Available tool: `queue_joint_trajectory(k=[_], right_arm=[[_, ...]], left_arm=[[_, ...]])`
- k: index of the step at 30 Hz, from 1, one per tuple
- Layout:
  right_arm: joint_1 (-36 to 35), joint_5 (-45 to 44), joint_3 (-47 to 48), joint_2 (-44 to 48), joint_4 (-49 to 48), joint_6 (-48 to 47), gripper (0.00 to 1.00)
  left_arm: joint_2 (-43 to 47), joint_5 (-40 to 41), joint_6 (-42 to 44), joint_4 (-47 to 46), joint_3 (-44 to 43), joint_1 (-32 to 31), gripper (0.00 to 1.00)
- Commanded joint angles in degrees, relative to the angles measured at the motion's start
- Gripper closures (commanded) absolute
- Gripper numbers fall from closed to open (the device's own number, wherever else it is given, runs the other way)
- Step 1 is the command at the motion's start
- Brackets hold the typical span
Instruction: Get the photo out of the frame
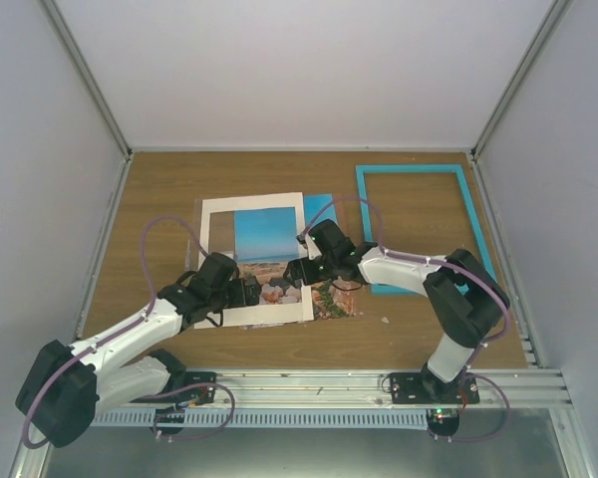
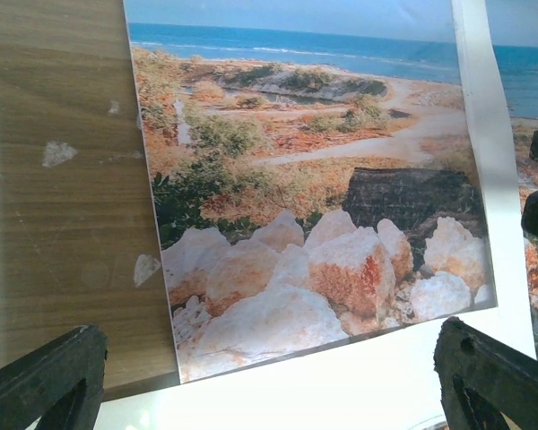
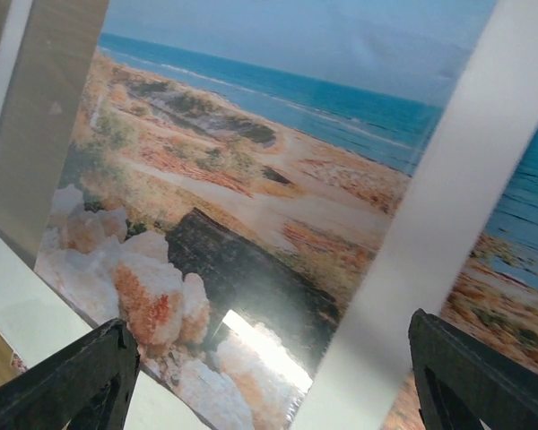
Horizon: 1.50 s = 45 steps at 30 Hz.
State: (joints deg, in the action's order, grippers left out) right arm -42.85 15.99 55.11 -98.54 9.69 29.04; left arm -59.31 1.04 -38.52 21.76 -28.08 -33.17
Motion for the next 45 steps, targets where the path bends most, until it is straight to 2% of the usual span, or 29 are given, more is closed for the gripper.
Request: queue_joint_trajectory(k=[1, 17, 40, 45], right_arm=[[0.1, -5.13, -0.64, 4.1, 3.5, -0.46, 0.16], [4.26, -9.75, -11.71, 17.15, 13.44, 2.7, 0.04], [4.63, -12.55, -13.07, 12.79, 11.65, 3.83, 0.01], [4.65, -10.14, -13.45, 11.59, 9.95, 3.65, 0.0]], left_arm=[[0.3, -0.95, -0.56, -2.8, -0.74, -1.17, 0.01], [-5.28, -2.62, -0.07, -4.49, -1.98, -4.5, 0.01], [-11.14, -2.54, 0.22, -7.08, -1.12, -6.18, 0.01], [-12.11, -2.53, -0.01, -7.51, -1.1, -6.79, 0.01]])
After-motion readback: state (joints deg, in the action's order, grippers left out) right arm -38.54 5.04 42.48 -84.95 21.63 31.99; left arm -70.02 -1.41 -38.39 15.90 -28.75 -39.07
